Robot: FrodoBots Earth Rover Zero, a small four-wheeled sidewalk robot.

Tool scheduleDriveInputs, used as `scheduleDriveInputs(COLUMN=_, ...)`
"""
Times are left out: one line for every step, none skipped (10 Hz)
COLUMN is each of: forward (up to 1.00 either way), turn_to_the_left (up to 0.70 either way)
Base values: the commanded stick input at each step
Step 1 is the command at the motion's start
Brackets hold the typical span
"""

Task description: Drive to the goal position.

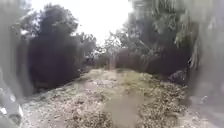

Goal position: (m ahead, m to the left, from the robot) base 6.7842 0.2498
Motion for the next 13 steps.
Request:
scheduleDriveInputs(forward=0.85, turn_to_the_left=0.0)
scheduleDriveInputs(forward=0.85, turn_to_the_left=0.0)
scheduleDriveInputs(forward=0.85, turn_to_the_left=0.0)
scheduleDriveInputs(forward=0.85, turn_to_the_left=0.0)
scheduleDriveInputs(forward=0.85, turn_to_the_left=0.0)
scheduleDriveInputs(forward=0.85, turn_to_the_left=0.0)
scheduleDriveInputs(forward=0.84, turn_to_the_left=-0.04)
scheduleDriveInputs(forward=0.84, turn_to_the_left=-0.27)
scheduleDriveInputs(forward=0.84, turn_to_the_left=-0.31)
scheduleDriveInputs(forward=0.84, turn_to_the_left=-0.27)
scheduleDriveInputs(forward=0.84, turn_to_the_left=0.0)
scheduleDriveInputs(forward=0.84, turn_to_the_left=0.0)
scheduleDriveInputs(forward=0.84, turn_to_the_left=0.0)
